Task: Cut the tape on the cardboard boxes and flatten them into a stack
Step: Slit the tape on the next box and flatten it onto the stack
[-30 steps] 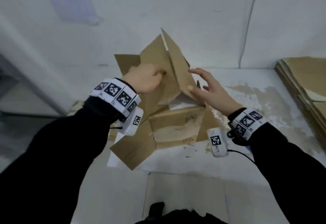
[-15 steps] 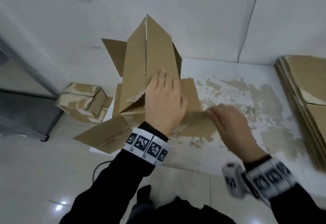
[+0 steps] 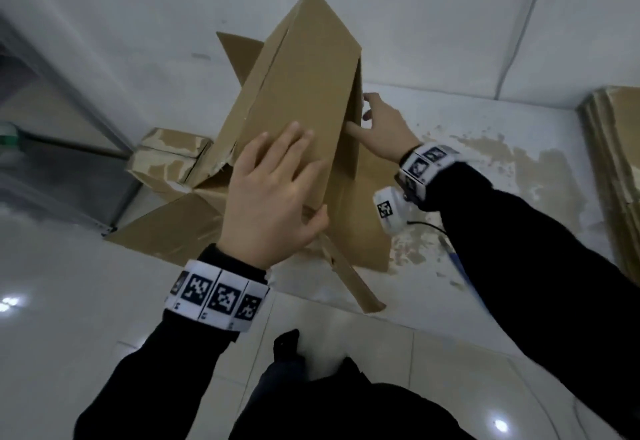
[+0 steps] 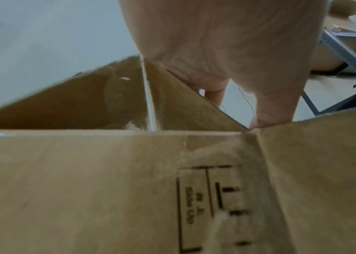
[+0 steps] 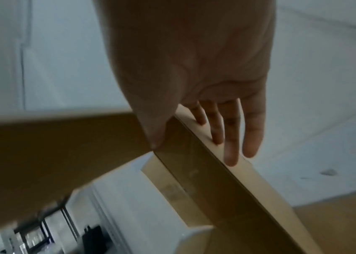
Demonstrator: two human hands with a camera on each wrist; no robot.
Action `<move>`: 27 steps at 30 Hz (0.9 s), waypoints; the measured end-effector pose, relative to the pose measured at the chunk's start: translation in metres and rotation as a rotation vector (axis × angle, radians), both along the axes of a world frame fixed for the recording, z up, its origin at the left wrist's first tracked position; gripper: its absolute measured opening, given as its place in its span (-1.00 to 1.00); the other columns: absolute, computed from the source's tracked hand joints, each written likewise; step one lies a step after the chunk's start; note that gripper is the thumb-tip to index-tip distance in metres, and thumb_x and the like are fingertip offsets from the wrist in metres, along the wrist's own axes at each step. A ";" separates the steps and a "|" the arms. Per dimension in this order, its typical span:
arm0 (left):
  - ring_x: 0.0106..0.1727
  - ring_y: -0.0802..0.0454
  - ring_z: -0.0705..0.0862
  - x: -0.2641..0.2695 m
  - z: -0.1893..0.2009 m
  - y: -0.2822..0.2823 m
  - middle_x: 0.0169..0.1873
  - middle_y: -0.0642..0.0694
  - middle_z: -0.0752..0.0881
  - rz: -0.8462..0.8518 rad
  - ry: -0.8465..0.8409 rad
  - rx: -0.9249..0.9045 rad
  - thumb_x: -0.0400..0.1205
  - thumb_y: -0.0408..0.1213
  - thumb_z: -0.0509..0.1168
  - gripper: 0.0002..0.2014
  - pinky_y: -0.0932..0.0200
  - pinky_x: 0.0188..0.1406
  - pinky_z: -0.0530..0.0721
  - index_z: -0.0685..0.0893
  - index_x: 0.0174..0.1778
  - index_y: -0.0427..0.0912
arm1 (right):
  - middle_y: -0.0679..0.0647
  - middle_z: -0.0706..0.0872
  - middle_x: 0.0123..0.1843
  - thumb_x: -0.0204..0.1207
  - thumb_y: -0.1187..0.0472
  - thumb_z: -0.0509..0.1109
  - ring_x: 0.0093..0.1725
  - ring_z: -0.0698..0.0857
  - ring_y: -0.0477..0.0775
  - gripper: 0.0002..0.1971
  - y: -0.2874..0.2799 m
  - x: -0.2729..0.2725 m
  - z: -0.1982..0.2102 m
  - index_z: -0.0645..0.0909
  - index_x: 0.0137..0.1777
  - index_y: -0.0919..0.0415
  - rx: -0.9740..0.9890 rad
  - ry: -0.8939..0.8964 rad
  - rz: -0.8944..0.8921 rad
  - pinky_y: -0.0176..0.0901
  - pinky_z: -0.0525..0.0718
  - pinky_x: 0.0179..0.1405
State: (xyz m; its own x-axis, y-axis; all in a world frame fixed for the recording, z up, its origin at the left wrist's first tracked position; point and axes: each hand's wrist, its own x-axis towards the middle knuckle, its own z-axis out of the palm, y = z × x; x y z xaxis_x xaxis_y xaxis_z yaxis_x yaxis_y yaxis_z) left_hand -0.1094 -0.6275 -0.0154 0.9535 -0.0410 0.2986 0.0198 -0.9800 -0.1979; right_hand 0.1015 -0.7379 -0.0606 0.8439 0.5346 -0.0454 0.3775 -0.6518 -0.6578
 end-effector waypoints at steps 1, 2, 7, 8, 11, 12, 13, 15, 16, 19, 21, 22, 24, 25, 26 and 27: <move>0.53 -0.11 0.43 -0.002 -0.001 0.001 0.42 -0.17 0.57 0.002 -0.016 0.003 0.47 0.06 0.26 -0.53 -0.15 0.49 0.24 0.71 0.23 -0.08 | 0.28 0.60 0.30 0.58 0.00 0.29 0.22 0.61 0.31 -0.40 0.010 0.007 -0.007 0.24 0.52 0.26 -0.007 -0.026 -0.005 0.11 0.59 0.18; 0.53 -0.11 0.44 -0.003 -0.002 0.003 0.42 -0.16 0.57 0.006 -0.038 0.001 0.47 0.06 0.27 -0.54 -0.16 0.49 0.24 0.71 0.22 -0.08 | 0.31 0.64 0.21 0.60 0.08 0.25 0.12 0.65 0.34 -0.50 0.013 0.011 -0.013 0.28 0.47 0.28 -0.007 -0.057 -0.006 0.17 0.63 0.09; 0.52 -0.10 0.46 -0.009 -0.013 0.001 0.40 -0.09 0.60 0.010 -0.170 -0.018 0.43 0.00 0.32 -0.59 -0.24 0.51 0.15 0.75 0.15 -0.06 | 0.27 0.66 0.03 0.69 0.23 0.11 -0.22 0.74 0.27 -0.59 -0.045 0.044 -0.013 0.25 0.53 0.16 0.009 0.058 0.090 0.10 0.79 -0.36; 0.51 -0.10 0.46 -0.010 -0.014 0.000 0.39 -0.09 0.61 -0.002 -0.198 -0.030 0.43 -0.02 0.32 -0.60 -0.24 0.52 0.15 0.76 0.14 -0.06 | 0.28 0.66 0.05 0.71 0.24 0.11 -0.21 0.74 0.26 -0.60 -0.059 0.054 -0.010 0.28 0.53 0.18 -0.003 0.098 0.073 0.00 0.80 -0.40; 0.51 -0.10 0.46 -0.015 -0.018 0.001 0.40 -0.07 0.60 -0.050 -0.245 -0.044 0.42 -0.04 0.33 -0.61 -0.21 0.53 0.13 0.77 0.13 -0.05 | 0.42 0.65 0.13 0.71 0.25 0.15 -0.10 0.71 0.26 -0.67 -0.087 0.082 -0.010 0.42 0.40 0.40 0.030 0.128 -0.086 -0.13 0.79 -0.37; 0.51 -0.09 0.46 -0.015 -0.019 0.001 0.40 -0.06 0.60 -0.065 -0.245 -0.043 0.42 -0.04 0.33 -0.61 -0.20 0.53 0.11 0.77 0.13 -0.04 | 0.43 0.64 0.15 0.70 0.25 0.18 -0.06 0.70 0.27 -0.68 -0.092 0.089 -0.015 0.44 0.37 0.42 0.090 0.140 -0.153 -0.21 0.78 -0.39; 0.51 -0.09 0.46 -0.015 -0.020 0.001 0.40 -0.06 0.60 -0.078 -0.246 -0.043 0.42 -0.04 0.33 -0.62 -0.19 0.52 0.10 0.77 0.12 -0.03 | 0.40 0.62 0.15 0.69 0.25 0.20 0.02 0.71 0.30 -0.68 -0.095 0.091 -0.020 0.45 0.36 0.41 0.149 0.162 -0.213 -0.30 0.76 -0.41; 0.50 -0.09 0.47 -0.011 -0.020 0.002 0.39 -0.06 0.61 -0.090 -0.252 -0.052 0.42 -0.05 0.33 -0.64 -0.18 0.51 0.10 0.77 0.10 -0.02 | 0.27 0.54 0.28 0.67 0.18 0.24 0.24 0.65 0.31 -0.59 -0.094 0.081 -0.024 0.35 0.46 0.30 0.219 0.182 -0.285 -0.24 0.78 -0.20; 0.50 -0.10 0.47 -0.008 -0.020 0.003 0.38 -0.06 0.62 -0.093 -0.252 -0.058 0.43 -0.05 0.32 -0.65 -0.18 0.50 0.11 0.77 0.10 -0.02 | 0.21 0.45 0.41 0.66 0.11 0.25 0.35 0.58 0.27 -0.49 -0.093 0.067 -0.028 0.24 0.55 0.22 0.239 0.169 -0.289 -0.10 0.75 0.03; 0.49 -0.12 0.46 0.009 -0.020 0.008 0.38 -0.08 0.61 -0.117 -0.238 -0.055 0.47 -0.05 0.30 -0.70 -0.21 0.48 0.13 0.76 0.06 -0.02 | -0.03 0.26 0.58 0.66 -0.07 0.19 0.55 0.37 0.07 -0.38 -0.094 -0.016 -0.038 0.04 0.64 0.01 0.498 0.190 -0.206 0.05 0.49 0.44; 0.49 -0.14 0.46 0.027 -0.021 0.009 0.38 -0.09 0.61 -0.135 -0.229 -0.040 0.51 -0.05 0.28 -0.72 -0.22 0.48 0.15 0.76 0.04 -0.02 | -0.24 0.29 0.59 0.57 -0.29 0.12 0.56 0.36 -0.05 -0.43 -0.100 -0.081 -0.047 0.13 0.57 -0.30 0.692 0.330 -0.080 0.04 0.49 0.44; 0.49 -0.15 0.45 0.037 -0.022 0.010 0.38 -0.10 0.61 -0.143 -0.219 -0.033 0.53 -0.04 0.26 -0.72 -0.22 0.48 0.15 0.75 0.05 -0.02 | -0.36 0.37 0.53 0.53 -0.36 0.10 0.52 0.41 -0.14 -0.46 -0.102 -0.109 -0.051 0.20 0.51 -0.39 0.733 0.440 -0.030 -0.08 0.52 0.39; 0.50 -0.18 0.43 0.059 -0.027 0.011 0.40 -0.13 0.60 -0.164 -0.184 -0.016 0.60 -0.04 0.21 -0.71 -0.21 0.49 0.13 0.74 0.11 -0.04 | -0.48 0.54 0.33 0.56 -0.27 0.14 0.37 0.50 -0.36 -0.50 -0.101 -0.152 -0.061 0.31 0.48 -0.23 0.720 0.567 0.006 -0.42 0.51 0.26; 0.51 -0.20 0.42 0.071 -0.032 0.012 0.41 -0.16 0.58 -0.177 -0.159 -0.008 0.65 -0.04 0.17 -0.69 -0.22 0.49 0.12 0.73 0.15 -0.06 | -0.43 0.63 0.24 0.57 -0.17 0.22 0.27 0.57 -0.39 -0.52 -0.096 -0.165 -0.066 0.39 0.45 -0.06 0.677 0.543 -0.014 -0.48 0.53 0.17; 0.52 -0.22 0.41 0.082 -0.036 0.012 0.43 -0.19 0.56 -0.191 -0.122 0.003 0.69 -0.05 0.12 -0.66 -0.23 0.50 0.11 0.71 0.20 -0.08 | -0.30 0.71 0.11 0.55 -0.06 0.32 0.13 0.65 -0.36 -0.59 -0.089 -0.171 -0.073 0.52 0.34 0.11 0.623 0.477 -0.078 -0.42 0.59 0.07; 0.54 -0.23 0.38 0.093 -0.042 0.011 0.46 -0.21 0.52 -0.207 -0.072 0.017 0.72 -0.02 0.04 -0.60 -0.25 0.51 0.08 0.68 0.27 -0.09 | -0.17 0.74 -0.04 0.55 0.08 0.38 -0.04 0.69 -0.28 -0.73 -0.081 -0.171 -0.081 0.61 0.16 0.21 0.577 0.405 -0.189 -0.27 0.62 -0.05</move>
State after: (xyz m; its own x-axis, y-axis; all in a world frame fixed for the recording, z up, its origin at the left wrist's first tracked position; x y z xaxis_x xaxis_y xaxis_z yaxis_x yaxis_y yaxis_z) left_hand -0.0169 -0.6161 -0.0575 0.9002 -0.2395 0.3636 -0.1669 -0.9612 -0.2198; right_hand -0.0696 -0.8192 -0.1416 0.9009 0.4143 -0.1291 -0.0534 -0.1894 -0.9805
